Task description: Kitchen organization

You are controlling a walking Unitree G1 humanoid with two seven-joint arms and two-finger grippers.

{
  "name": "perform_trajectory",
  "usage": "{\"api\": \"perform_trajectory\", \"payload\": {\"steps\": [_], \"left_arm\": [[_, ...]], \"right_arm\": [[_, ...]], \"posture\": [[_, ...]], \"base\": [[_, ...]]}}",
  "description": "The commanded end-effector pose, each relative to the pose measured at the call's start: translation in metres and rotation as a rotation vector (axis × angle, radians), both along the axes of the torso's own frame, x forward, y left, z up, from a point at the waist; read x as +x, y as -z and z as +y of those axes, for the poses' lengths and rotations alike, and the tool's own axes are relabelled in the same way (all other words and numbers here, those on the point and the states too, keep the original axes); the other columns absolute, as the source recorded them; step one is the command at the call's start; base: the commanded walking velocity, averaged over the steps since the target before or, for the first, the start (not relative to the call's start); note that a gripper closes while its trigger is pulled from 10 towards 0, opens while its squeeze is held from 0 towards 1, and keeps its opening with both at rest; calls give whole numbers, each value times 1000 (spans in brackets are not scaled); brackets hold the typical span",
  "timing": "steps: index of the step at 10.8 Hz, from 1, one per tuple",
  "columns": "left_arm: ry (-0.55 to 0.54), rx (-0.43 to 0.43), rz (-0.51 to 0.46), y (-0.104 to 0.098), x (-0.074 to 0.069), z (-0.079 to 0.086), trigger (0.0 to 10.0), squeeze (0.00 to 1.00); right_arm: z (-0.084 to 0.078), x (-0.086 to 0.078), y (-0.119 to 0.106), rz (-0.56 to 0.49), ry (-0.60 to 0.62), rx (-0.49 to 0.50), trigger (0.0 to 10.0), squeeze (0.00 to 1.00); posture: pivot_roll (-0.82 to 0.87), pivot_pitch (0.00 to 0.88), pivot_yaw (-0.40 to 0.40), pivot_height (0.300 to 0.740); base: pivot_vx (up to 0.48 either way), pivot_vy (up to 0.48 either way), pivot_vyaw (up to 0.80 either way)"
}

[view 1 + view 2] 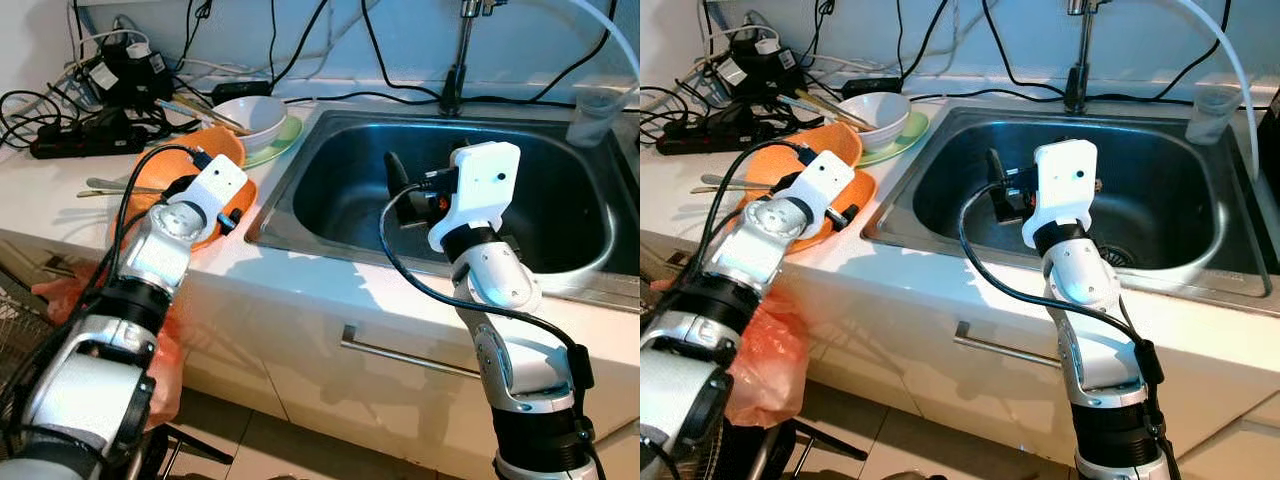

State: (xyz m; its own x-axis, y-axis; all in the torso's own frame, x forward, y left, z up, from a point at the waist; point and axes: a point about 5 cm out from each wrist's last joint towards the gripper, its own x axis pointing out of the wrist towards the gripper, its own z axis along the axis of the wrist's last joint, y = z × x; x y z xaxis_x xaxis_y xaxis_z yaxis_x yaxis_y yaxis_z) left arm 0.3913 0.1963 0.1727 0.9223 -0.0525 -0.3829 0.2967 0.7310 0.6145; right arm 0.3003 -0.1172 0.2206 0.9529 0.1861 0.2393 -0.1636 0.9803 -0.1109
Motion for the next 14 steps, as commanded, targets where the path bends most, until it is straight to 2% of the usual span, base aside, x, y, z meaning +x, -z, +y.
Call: {"api": "perform_trajectory", "payload": {"steps": [1,2,14], "left_arm": [[-10,17,25,0,0,8,3137,0],[-19,20,24,-1,0,11,0,0],[11,70,85,-3,0,23,0,0]], "right_arm": [[2,-1,-3,-15,-5,-3,10000,0],[2,-1,-3,-15,-5,-4,10000,0],[2,-1,-2,-11,-1,-3,10000,0]], "posture": [[-10,0,127,740],[-9,0,126,740],[-6,0,129,740]], "base": [[0,0,0],[0,0,0],[0,0,0]]}}
